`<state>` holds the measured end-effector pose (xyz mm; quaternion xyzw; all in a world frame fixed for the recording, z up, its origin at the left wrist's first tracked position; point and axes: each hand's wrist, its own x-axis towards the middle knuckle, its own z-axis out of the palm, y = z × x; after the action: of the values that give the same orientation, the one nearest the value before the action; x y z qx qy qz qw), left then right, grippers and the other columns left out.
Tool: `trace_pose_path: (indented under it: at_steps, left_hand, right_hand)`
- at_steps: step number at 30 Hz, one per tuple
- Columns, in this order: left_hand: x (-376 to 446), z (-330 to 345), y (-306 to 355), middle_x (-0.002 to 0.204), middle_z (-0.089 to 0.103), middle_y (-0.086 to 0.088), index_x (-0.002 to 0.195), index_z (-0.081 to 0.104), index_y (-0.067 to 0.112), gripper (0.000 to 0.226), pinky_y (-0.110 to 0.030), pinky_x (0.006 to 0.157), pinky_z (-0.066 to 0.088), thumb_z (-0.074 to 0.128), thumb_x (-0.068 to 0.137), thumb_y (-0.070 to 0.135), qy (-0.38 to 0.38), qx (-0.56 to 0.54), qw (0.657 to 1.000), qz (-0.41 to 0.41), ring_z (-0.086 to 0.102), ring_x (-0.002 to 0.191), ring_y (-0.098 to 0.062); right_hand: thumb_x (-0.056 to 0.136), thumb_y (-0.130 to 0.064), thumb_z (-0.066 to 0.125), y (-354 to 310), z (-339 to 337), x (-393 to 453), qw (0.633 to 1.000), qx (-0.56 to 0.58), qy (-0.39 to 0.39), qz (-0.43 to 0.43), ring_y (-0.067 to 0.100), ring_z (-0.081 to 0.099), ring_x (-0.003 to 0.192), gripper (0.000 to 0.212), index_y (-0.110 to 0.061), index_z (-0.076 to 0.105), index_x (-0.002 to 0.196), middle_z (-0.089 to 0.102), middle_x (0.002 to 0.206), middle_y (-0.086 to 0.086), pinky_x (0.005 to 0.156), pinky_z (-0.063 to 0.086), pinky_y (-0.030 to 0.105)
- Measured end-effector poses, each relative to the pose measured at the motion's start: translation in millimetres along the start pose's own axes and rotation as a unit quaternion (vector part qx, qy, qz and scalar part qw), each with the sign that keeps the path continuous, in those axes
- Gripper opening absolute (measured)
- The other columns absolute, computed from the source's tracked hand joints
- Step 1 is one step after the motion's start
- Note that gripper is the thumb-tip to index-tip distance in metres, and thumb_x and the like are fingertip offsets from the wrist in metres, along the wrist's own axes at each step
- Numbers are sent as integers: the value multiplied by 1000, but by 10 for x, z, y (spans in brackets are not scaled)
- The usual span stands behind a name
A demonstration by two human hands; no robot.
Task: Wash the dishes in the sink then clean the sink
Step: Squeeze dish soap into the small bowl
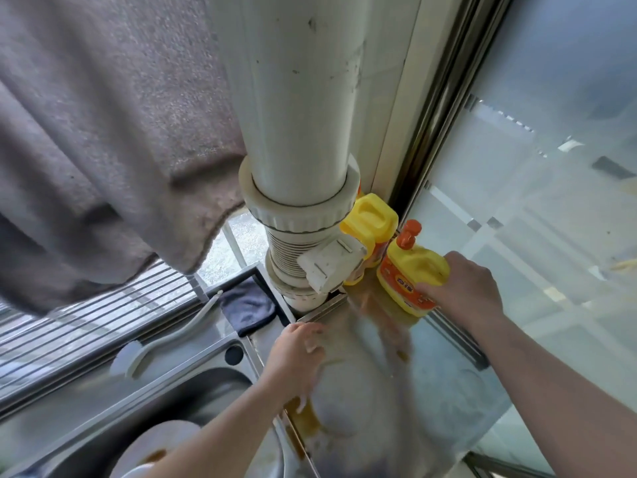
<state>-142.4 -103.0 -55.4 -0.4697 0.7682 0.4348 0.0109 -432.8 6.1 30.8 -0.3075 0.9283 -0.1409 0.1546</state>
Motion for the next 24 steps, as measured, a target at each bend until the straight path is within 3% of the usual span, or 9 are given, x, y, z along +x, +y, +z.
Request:
trace_pose_path:
  at_steps: [5,8,13,15,17,19,22,24]
  left_hand:
    - [-166,-222,-425,134,55,11,128,66,35,38,-27,107,42,57,95,20,30,-12,999,-40,51,125,-9]
    - [-241,-309,-617,129,56,10,126,67,34,36,-29,105,43,56,95,21,38,4,998,-44,53,119,-8]
    - [-284,-504,-920,122,58,10,121,70,32,31,-27,103,42,62,93,20,59,17,997,-49,54,115,-8]
    - [-299,-605,-1022,119,59,8,121,71,32,34,-29,103,44,63,91,17,72,16,996,-51,57,116,-12]
    - [-315,-726,-1093,121,61,5,127,70,28,44,-29,107,44,64,87,12,92,7,995,-49,58,118,-15]
    - [-333,-850,-1170,131,61,6,137,64,28,62,-27,109,43,70,78,8,87,-24,996,-28,57,126,-15]
    - [-443,-1033,-1277,139,60,11,148,49,47,95,-36,103,55,88,64,26,-5,-100,994,48,62,126,-11]
    - [-541,-1162,-1311,128,68,10,144,45,56,100,-39,94,60,88,58,29,-22,-129,990,51,69,112,-10]
  right_hand:
    - [69,-59,82,72,-51,-553,997,53,50,25,28,61,87,47,-37,61,104,66,93,-5,73,48,37]
    - [66,-50,90,104,-56,-1035,994,91,44,45,29,59,85,44,-41,58,95,64,85,-9,75,48,40]
    - [57,-33,100,-84,143,-1662,997,54,2,-57,15,63,83,62,-36,70,112,65,92,-21,77,44,30]
    - [56,-38,100,-266,326,-1807,990,50,-40,-124,12,68,92,70,-37,69,119,62,101,-29,83,46,28]
    - [58,-49,93,-512,524,-1886,977,69,-104,-175,3,63,103,72,-47,62,123,57,111,-39,90,40,20]
    - [61,-57,83,-795,707,-1882,961,80,-131,-231,-2,57,113,60,-47,56,112,53,126,-40,93,38,16]
    - [67,-44,89,-1308,874,-1785,941,98,-117,-300,5,57,113,51,-36,56,105,46,133,-31,91,48,29]
    - [69,-34,92,-1654,924,-1691,936,115,-120,-310,7,54,109,50,-32,61,109,40,127,-28,92,50,33]
